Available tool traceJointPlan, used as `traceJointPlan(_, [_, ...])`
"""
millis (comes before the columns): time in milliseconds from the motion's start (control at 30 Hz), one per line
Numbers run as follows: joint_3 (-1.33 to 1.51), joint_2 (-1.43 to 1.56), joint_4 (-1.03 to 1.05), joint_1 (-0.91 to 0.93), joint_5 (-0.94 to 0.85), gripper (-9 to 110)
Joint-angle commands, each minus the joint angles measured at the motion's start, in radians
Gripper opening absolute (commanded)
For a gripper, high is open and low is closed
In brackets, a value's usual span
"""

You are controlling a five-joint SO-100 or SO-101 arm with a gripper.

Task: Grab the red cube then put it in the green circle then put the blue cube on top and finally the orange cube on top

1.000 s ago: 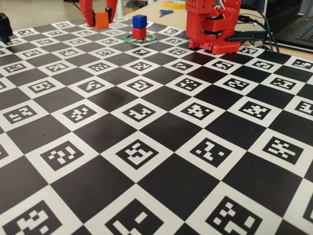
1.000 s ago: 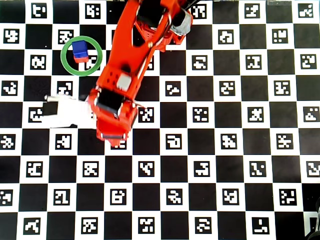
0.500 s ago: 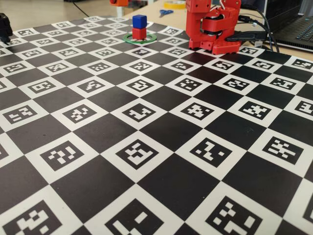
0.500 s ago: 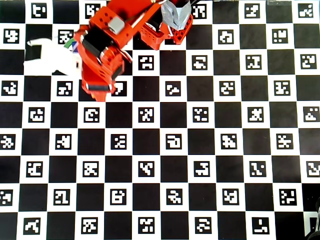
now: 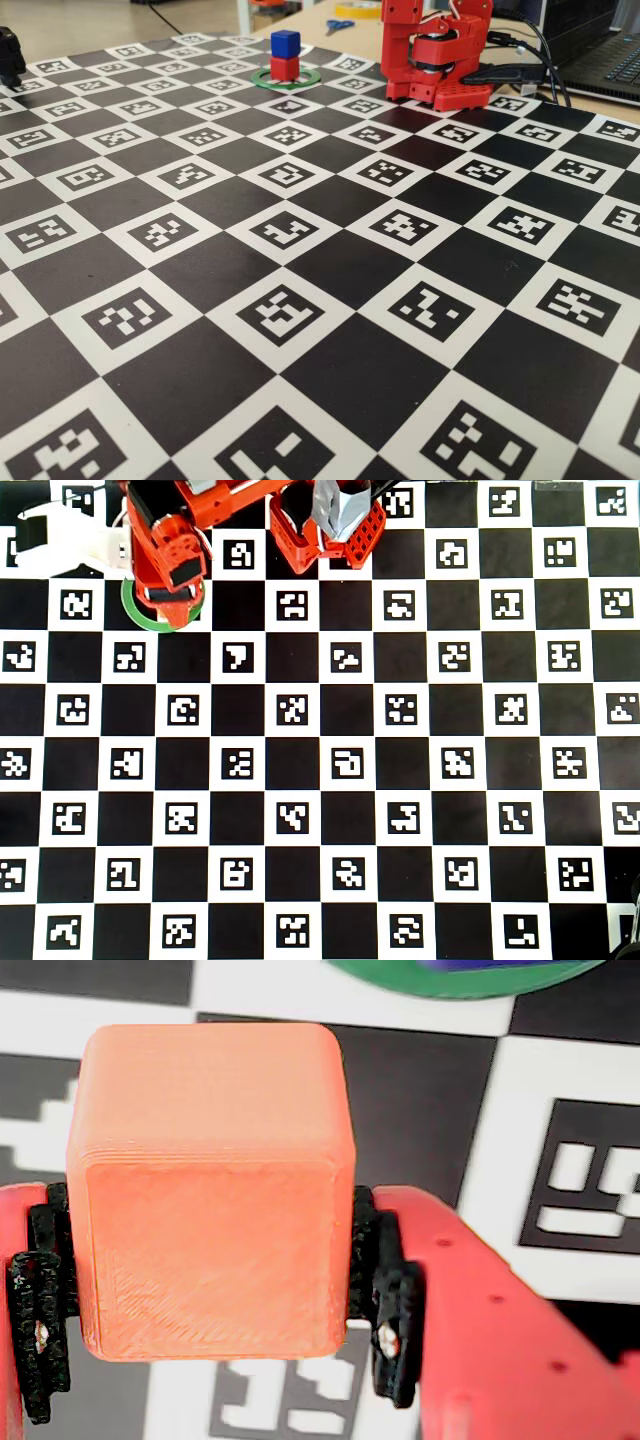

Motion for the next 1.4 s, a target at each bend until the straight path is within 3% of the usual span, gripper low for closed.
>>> traceJointPlan(0, [0.008,0.103,-0.003,0.058,-0.067,8])
traceJointPlan(667, [0.147,0.129,-0.132,0.239,-0.293,8])
traceJointPlan(1367, [0.181,0.067,-0.23,0.25,-0.299,8])
